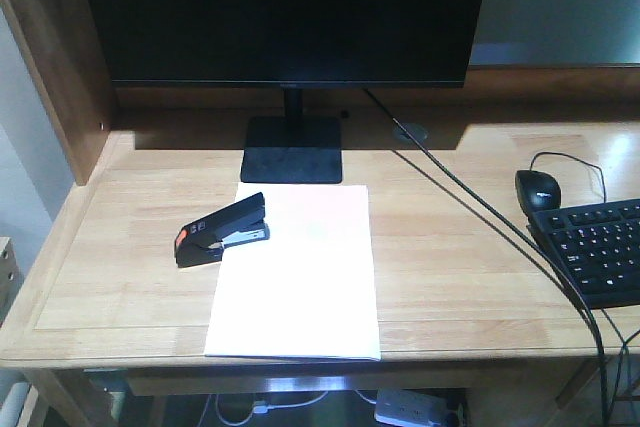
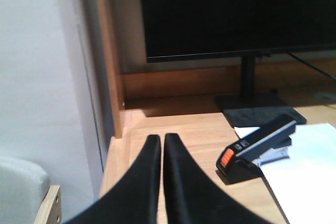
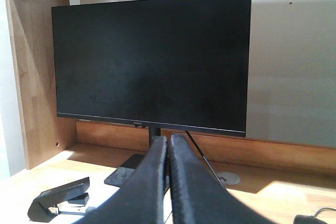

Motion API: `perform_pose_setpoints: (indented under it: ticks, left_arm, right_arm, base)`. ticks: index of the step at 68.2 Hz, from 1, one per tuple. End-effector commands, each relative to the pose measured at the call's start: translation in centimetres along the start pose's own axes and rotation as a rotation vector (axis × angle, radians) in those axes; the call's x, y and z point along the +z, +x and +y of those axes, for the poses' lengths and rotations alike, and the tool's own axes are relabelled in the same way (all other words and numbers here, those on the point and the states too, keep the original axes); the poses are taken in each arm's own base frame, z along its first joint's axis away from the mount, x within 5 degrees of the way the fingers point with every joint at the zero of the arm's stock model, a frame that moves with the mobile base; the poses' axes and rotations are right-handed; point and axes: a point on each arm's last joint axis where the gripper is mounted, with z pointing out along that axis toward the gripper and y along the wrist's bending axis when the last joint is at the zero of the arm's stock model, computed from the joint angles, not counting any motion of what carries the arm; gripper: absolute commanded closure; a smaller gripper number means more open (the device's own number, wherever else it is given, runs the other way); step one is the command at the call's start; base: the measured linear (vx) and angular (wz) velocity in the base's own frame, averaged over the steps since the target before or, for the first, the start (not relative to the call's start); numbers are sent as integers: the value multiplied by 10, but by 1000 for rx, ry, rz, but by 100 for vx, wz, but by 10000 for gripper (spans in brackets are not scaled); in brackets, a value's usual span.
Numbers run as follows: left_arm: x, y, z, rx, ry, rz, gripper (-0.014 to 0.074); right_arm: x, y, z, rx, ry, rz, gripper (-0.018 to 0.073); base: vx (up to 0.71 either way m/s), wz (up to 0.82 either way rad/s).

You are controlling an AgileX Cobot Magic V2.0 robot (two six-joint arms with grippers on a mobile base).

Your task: Grab stapler and paper to desk for stapling

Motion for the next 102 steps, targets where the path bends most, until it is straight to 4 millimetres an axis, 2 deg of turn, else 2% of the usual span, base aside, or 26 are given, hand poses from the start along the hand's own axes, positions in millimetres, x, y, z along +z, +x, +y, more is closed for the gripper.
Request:
perform_pose_setpoints:
  ticks: [1, 74, 85, 102]
  left_arm:
    - [-1, -4, 2, -65, -36, -89, 603]
    - [-1, -4, 3, -89, -49, -87, 603]
    - [-1, -4, 3, -89, -49, -87, 603]
    - [-1, -4, 3, -88, -49, -87, 603]
  right_arm:
    - [1, -9, -1, -15, 14, -19, 569]
    - [1, -9, -1, -16, 14, -20, 569]
    - [1, -7, -3, -61, 33, -15, 569]
    - [1, 7, -8, -109, 95, 22, 569]
  base:
    - [0, 0]
    - [0, 0]
    - [0, 0]
    - [0, 0]
